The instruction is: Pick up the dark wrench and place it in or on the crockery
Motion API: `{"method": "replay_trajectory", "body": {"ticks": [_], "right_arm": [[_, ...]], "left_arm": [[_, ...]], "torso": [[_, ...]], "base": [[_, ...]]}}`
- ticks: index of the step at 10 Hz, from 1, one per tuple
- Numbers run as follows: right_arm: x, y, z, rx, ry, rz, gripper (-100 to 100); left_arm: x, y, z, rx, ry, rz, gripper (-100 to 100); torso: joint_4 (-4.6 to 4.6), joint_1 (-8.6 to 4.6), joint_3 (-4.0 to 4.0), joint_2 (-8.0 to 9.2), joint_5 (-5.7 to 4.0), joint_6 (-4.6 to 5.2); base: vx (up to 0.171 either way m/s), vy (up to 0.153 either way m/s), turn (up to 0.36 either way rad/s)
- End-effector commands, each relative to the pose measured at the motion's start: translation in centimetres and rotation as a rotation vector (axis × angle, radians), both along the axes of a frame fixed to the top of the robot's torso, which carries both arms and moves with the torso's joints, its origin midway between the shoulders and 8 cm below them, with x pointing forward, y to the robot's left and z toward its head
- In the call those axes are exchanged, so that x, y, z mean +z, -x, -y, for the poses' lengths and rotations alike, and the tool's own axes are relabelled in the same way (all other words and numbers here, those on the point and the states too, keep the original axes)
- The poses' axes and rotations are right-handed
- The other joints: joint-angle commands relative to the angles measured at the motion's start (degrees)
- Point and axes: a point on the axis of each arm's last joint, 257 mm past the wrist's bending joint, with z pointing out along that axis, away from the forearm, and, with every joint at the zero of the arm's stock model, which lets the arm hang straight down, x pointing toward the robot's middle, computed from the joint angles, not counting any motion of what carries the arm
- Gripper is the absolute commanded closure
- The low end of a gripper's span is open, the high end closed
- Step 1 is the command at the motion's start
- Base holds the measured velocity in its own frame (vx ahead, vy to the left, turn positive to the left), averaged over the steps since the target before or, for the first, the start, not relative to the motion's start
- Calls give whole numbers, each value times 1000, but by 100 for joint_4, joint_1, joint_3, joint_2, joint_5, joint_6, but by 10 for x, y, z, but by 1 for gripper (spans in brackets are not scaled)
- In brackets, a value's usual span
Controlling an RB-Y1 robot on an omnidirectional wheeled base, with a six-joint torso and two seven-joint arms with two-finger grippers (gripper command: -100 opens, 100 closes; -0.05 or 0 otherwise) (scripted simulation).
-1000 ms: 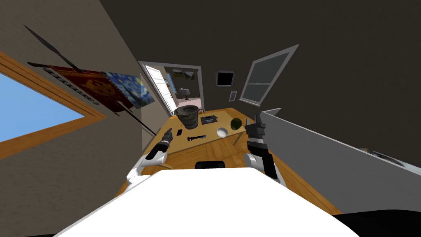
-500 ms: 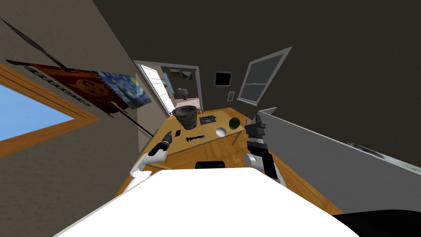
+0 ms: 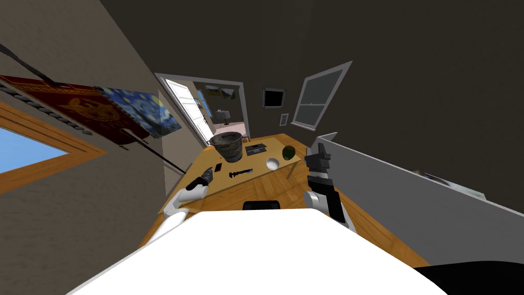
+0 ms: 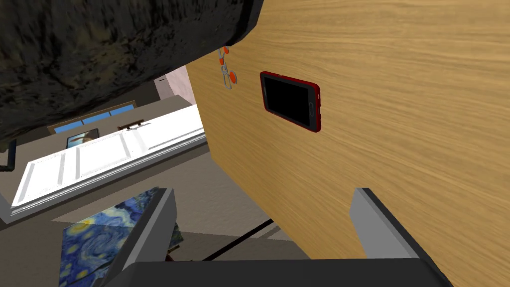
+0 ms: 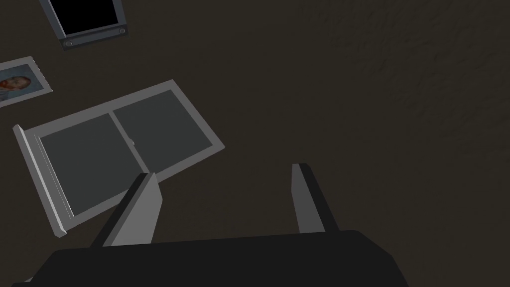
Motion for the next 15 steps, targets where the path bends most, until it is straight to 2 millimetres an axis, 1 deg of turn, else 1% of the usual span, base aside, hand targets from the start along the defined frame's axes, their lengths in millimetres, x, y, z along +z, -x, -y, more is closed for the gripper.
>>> {"method": "replay_trajectory", "body": {"ticks": [1, 2, 3, 4, 5, 6, 7, 8, 9, 11, 12, 13, 14, 15], "right_arm": [[0, 0, 0, 0, 0, 0, 0], [0, 0, 0, 0, 0, 0, 0], [0, 0, 0, 0, 0, 0, 0], [0, 0, 0, 0, 0, 0, 0], [0, 0, 0, 0, 0, 0, 0], [0, 0, 0, 0, 0, 0, 0], [0, 0, 0, 0, 0, 0, 0], [0, 0, 0, 0, 0, 0, 0], [0, 0, 0, 0, 0, 0, 0], [0, 0, 0, 0, 0, 0, 0], [0, 0, 0, 0, 0, 0, 0], [0, 0, 0, 0, 0, 0, 0], [0, 0, 0, 0, 0, 0, 0], [0, 0, 0, 0, 0, 0, 0]], "left_arm": [[-13, -1, -7, 34, 32, -45, -100], [-28, 10, -11, 52, 43, -92, -100], [-33, 6, -17, 75, 67, -110, -100], [-45, 16, -20, 91, 76, -151, -100], [-46, 17, -20, 93, 77, -156, -100], [-51, 15, -23, 118, 106, -188, -100], [-62, 24, -26, 133, 112, -217, -100], [-64, 20, -28, 153, 138, -239, -100], [-76, 30, -31, 170, 147, -274, -100], [-79, 28, -31, 193, 176, -308, -100], [-88, 37, -34, 205, 181, -330, -100], [-90, 33, -33, 224, 208, -354, -100], [-101, 45, -35, 242, 216, -388, -100], [-100, 39, -33, 256, 241, -405, -100]], "torso": [[0, 0, 0, 0, 0, 0], [0, -2, -1, -2, 0, 4], [0, -1, -1, -2, 0, 1], [0, -3, -2, -4, -1, 4], [-1, -2, -1, -2, -1, 0], [0, -1, 0, 0, 0, 0], [0, -5, -2, -4, -1, 5], [-1, -4, -2, -3, -1, 0], [0, -7, -3, -5, -2, 4], [0, -2, 0, 0, -1, -1], [0, -5, -2, -4, -1, 4], [-1, -5, -2, -4, -1, 1], [-1, -9, -4, -7, -2, 3], [-2, -7, -3, -5, -2, -1]], "base": [[6, -13, -97], [7, -11, -77], [12, -16, -120], [11, -11, -73], [4, -6, 4], [11, -19, -154], [11, -15, -74], [15, -24, -113], [14, -19, -74], [9, -13, -50], [15, -17, -109], [21, -28, -140], [19, -22, -75], [27, -29, -127]]}}
